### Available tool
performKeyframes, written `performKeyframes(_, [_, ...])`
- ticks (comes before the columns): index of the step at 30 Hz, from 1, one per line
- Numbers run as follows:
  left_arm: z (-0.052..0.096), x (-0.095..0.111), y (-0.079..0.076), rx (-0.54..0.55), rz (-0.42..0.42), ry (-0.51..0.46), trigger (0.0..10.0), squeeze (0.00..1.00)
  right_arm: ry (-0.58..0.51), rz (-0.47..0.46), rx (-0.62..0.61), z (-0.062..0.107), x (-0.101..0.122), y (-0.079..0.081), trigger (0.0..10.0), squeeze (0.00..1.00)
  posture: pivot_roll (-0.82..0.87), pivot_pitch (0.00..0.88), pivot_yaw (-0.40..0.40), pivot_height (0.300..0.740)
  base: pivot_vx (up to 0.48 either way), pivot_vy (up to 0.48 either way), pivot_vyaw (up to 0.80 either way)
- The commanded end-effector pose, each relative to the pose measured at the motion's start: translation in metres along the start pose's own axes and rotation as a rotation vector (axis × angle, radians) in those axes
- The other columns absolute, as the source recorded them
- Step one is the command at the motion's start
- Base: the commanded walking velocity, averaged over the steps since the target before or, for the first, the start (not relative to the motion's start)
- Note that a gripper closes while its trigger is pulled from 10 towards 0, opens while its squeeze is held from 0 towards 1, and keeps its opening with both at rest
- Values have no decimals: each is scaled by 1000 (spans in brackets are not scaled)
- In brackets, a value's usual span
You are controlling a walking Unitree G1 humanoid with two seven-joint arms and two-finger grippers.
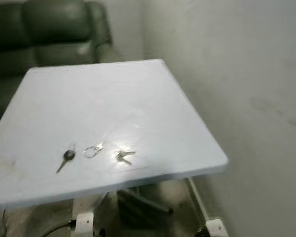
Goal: Hang keys on a hook
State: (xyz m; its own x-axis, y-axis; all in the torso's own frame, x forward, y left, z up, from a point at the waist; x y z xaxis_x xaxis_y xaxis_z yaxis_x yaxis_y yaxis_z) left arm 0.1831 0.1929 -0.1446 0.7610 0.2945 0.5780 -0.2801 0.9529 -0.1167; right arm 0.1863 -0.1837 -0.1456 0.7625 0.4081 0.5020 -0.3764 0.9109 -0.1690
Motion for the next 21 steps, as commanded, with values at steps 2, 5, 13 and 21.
performKeyframes(2, [0,1,2,9,-5,1,10000,0,-7,-5,15,0,1,7,10000,0,-99,0,-9,740,0,0,800])
performKeyframes(5, [0,1,2,10,-5,1,10000,0,-6,-6,16,0,1,7,10000,0,-99,0,-9,740,0,0,800])
performKeyframes(13, [0,1,2,8,-3,4,10000,0,-11,-61,15,0,0,7,10000,0,-99,0,-9,740,0,0,200])
performKeyframes(21, [0,1,1,6,19,4,10000,0,-15,-59,22,0,1,7,10000,0,-97,0,-13,740,0,0,0])
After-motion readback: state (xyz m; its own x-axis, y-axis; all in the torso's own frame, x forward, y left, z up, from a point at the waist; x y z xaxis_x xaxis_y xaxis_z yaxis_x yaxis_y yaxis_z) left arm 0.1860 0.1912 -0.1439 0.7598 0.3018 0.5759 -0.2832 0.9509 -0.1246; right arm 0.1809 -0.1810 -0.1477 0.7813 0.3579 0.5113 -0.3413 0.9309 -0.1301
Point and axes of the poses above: a point about 5 cm out from each wrist's last joint towards the gripper, its own z axis pointing back from the gripper into the wrist, its own x axis along the axis of the wrist's last joint, y = z × x, the point moved 6 cm from there along -z, pointing out of the wrist towards the gripper, and after that the axes turned 11 degrees about z, right-handed, at the moved point
